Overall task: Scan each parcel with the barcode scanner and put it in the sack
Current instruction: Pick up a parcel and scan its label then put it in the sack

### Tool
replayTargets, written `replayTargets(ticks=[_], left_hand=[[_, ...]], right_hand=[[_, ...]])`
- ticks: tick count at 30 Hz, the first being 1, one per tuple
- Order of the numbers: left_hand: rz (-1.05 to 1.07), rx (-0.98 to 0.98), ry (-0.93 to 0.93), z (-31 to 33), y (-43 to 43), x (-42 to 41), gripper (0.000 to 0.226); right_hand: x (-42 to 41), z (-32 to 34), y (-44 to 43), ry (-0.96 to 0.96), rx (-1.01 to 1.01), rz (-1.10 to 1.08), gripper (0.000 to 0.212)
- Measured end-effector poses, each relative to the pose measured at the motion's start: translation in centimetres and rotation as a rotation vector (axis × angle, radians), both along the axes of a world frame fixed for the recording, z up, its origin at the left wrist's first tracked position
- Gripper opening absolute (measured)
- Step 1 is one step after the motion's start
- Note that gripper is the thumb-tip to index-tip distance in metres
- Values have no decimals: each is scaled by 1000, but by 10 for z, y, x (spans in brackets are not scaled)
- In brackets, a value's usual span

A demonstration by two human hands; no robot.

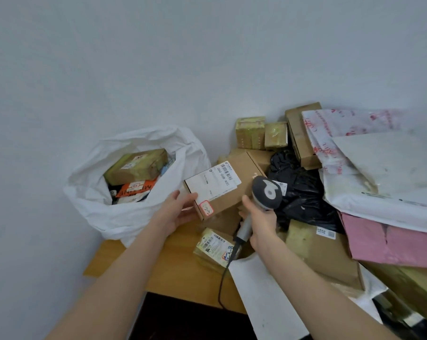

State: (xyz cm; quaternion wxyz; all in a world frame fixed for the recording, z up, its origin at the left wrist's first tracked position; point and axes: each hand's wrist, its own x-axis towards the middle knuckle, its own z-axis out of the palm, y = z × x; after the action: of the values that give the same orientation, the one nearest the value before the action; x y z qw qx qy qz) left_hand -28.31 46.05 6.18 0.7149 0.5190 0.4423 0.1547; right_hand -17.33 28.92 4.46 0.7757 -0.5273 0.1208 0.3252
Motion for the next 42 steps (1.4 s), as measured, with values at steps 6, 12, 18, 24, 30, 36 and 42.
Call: replayTargets(ticks=[6, 12, 18, 24, 30, 36, 42], left_hand=[[-164, -36, -37, -12, -32, -4, 56], [-171, 18, 83, 5, -9, -6, 35], [-201, 75, 75, -3, -3, -9, 29], [-97, 92, -10, -33, -16, -3, 37], [-53, 153, -9, -49, -22, 1, 41], [-35, 144, -10, -57, -26, 2, 47], [-34, 127, -16, -62, -29, 3, 48]], right_hand=[[-3, 9, -4, -85, -42, -29, 66], [3, 9, -17, -158, -92, 126, 47], [-8, 9, -24, -261, -136, 126, 53], [-45, 15, -37, -322, -206, 277, 14], [-71, 18, -45, -338, -229, 327, 11], [-77, 19, -51, -320, -226, 336, 14], [-83, 23, -57, -331, -246, 360, 13]])
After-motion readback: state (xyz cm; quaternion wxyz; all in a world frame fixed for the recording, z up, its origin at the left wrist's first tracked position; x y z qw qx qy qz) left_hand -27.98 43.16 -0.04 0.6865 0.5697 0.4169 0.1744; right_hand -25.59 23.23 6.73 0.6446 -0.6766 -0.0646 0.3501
